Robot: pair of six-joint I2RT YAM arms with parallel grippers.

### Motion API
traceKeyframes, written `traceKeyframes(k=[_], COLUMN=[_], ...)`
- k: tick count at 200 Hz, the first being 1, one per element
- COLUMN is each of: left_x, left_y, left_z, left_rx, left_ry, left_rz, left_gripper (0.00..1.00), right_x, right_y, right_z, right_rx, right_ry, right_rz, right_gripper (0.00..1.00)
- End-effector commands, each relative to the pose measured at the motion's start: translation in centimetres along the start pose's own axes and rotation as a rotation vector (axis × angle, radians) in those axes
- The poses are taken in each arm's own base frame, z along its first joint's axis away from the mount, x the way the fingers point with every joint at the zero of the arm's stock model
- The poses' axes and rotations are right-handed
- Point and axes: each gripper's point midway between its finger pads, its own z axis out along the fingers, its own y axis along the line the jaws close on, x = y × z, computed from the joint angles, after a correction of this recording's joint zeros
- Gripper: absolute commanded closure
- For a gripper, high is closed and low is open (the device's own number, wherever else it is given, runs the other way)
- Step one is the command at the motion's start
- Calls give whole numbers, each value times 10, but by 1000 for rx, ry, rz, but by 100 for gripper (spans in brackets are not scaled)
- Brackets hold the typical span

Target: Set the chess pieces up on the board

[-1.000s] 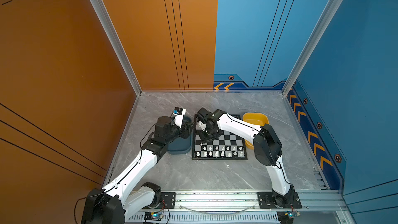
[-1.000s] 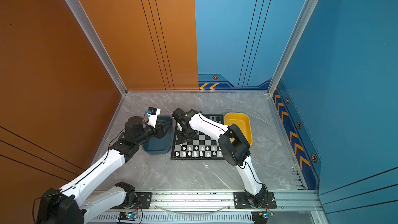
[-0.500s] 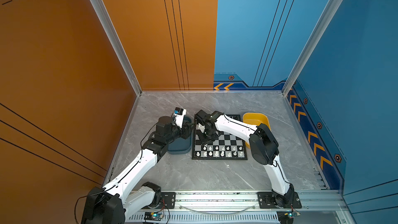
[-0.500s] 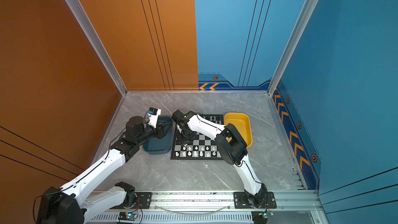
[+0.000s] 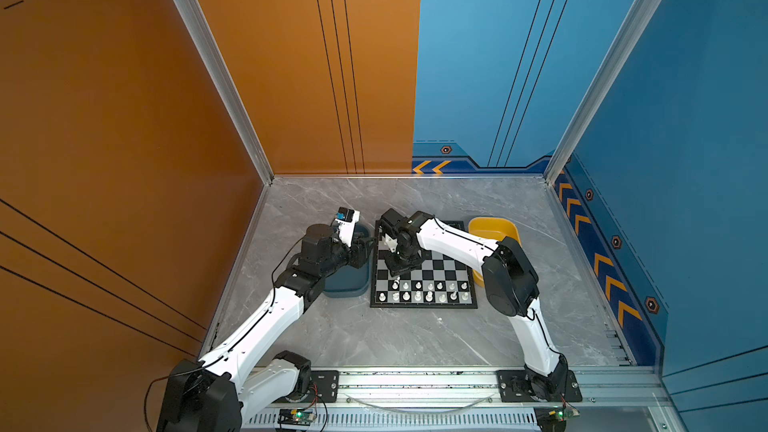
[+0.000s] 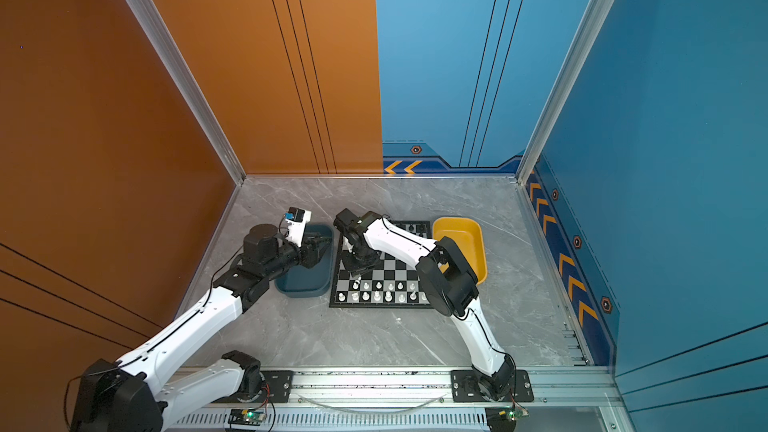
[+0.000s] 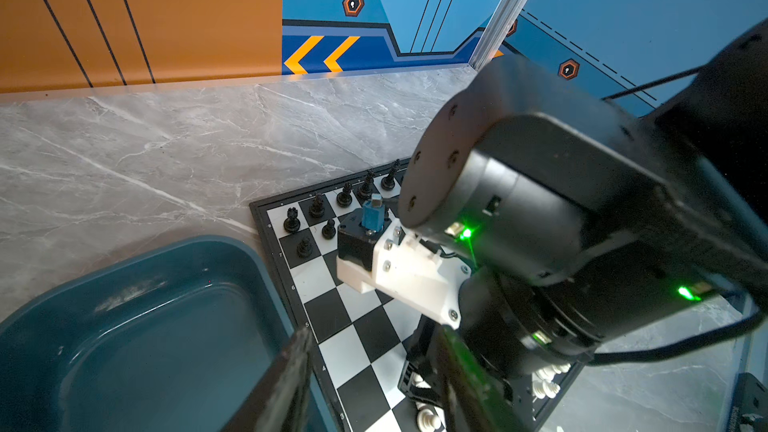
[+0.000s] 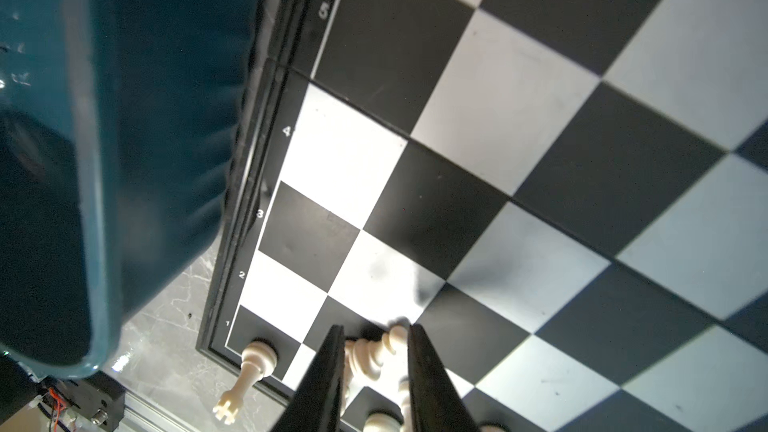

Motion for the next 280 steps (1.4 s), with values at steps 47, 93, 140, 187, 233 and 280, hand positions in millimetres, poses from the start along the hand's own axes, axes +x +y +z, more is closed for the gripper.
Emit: traceKeyframes(k=[47, 93, 140, 187, 233, 280], left_x=[-13, -13, -11, -11, -10, -9], left_y=[-2, -2, -1, -1, -1, 0], left_z=[-1, 0, 0, 0, 1, 1], left_rx=[-7, -4, -6, -6, -5, -6], left_ry=[-22, -21, -16, -15, -13, -10], left_rz=[21, 21, 22, 24, 21, 23], left_gripper=[50, 50, 50, 50, 50, 50], right_x=[-7, 5, 11, 15, 20, 23], right_y=[-7, -23, -21, -16, -14, -11], right_z=[-21, -17, -9, -5, 0, 3], right_rx=[46, 86, 73, 47, 29, 16], right_ry=[-34, -8, 21, 43, 69, 85], right_rz=[13, 72, 96, 108, 127, 136], right_gripper=[71, 74, 74, 74, 77, 77])
